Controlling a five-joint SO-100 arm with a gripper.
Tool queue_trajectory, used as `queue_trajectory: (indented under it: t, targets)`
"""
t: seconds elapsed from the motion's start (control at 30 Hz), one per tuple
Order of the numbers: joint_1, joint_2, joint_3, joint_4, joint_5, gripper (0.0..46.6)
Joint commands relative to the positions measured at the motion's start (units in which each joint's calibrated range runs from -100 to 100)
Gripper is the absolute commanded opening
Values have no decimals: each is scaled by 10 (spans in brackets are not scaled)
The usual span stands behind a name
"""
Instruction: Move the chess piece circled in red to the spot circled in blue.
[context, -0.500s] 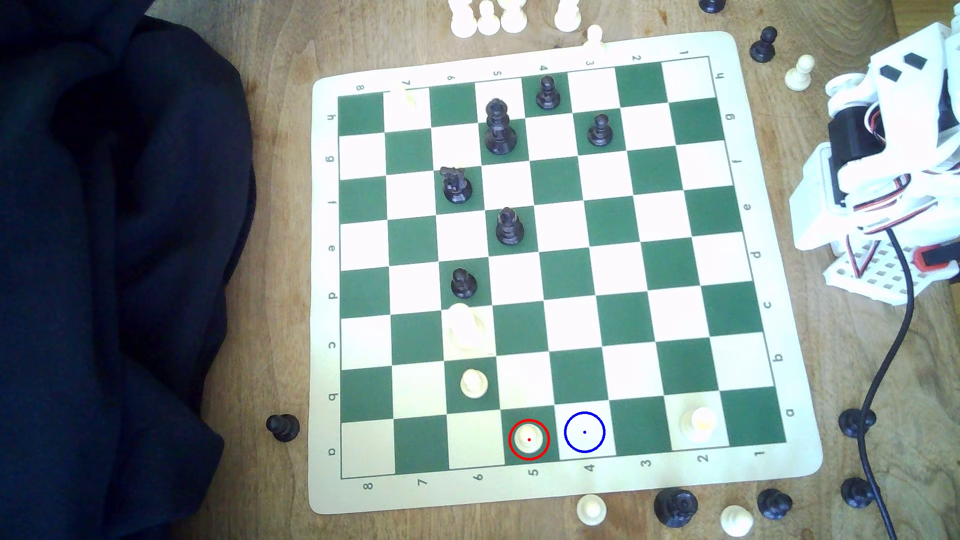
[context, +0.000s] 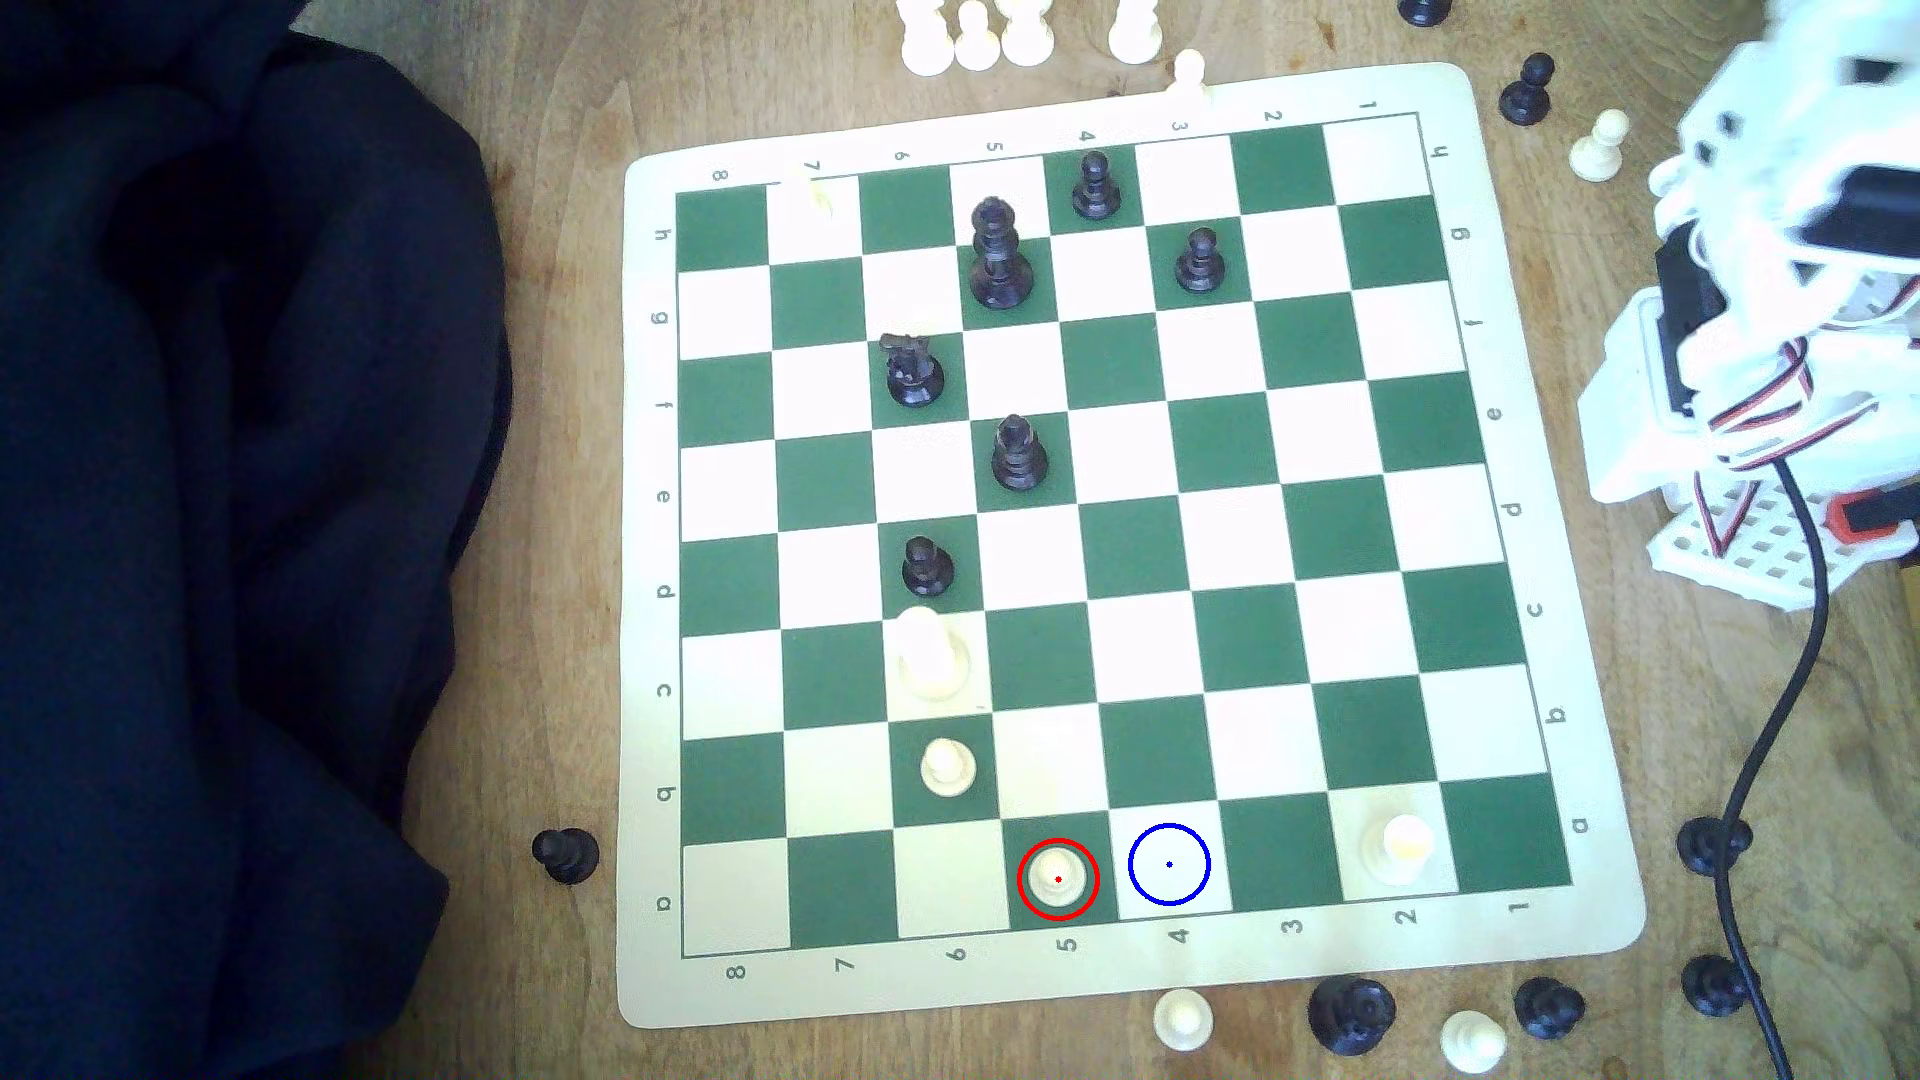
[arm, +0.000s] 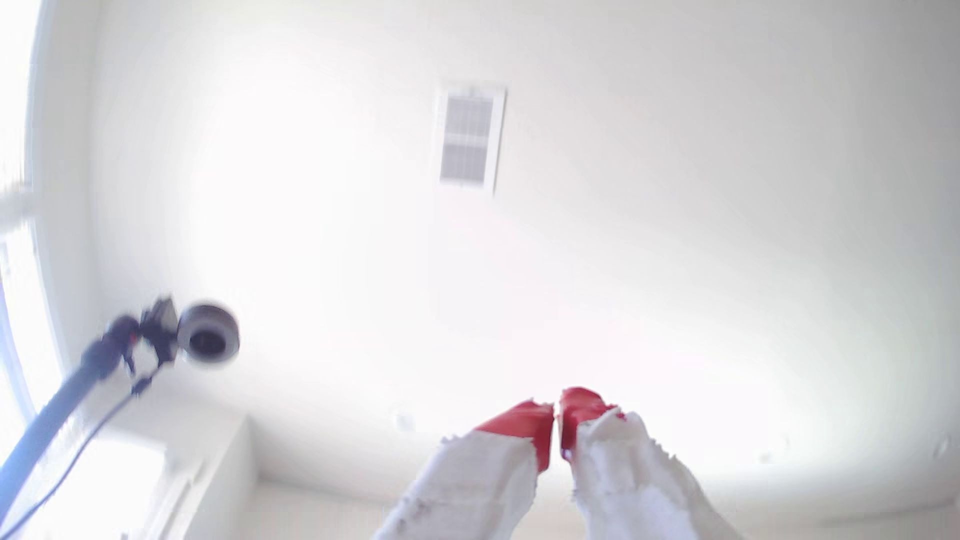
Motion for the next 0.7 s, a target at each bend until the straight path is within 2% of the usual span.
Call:
queue_trajectory:
  t: [0.0,0.1,0.13,0.27,0.4,0.5,0.57,0.67]
  targets:
    - [-12,0,12,127,-1,2]
    - [-17,0,2,233,-2,2]
    - [-19,0,-25,337,-2,2]
    - [-29,0,-108,567,-3,2]
    - [-33,2,-150,678,-3,8]
    - [-61,46,-218,814,-4,3]
    - [-92,107,-296,927,-13,3]
    - [-119,164,-350,983,-11,11]
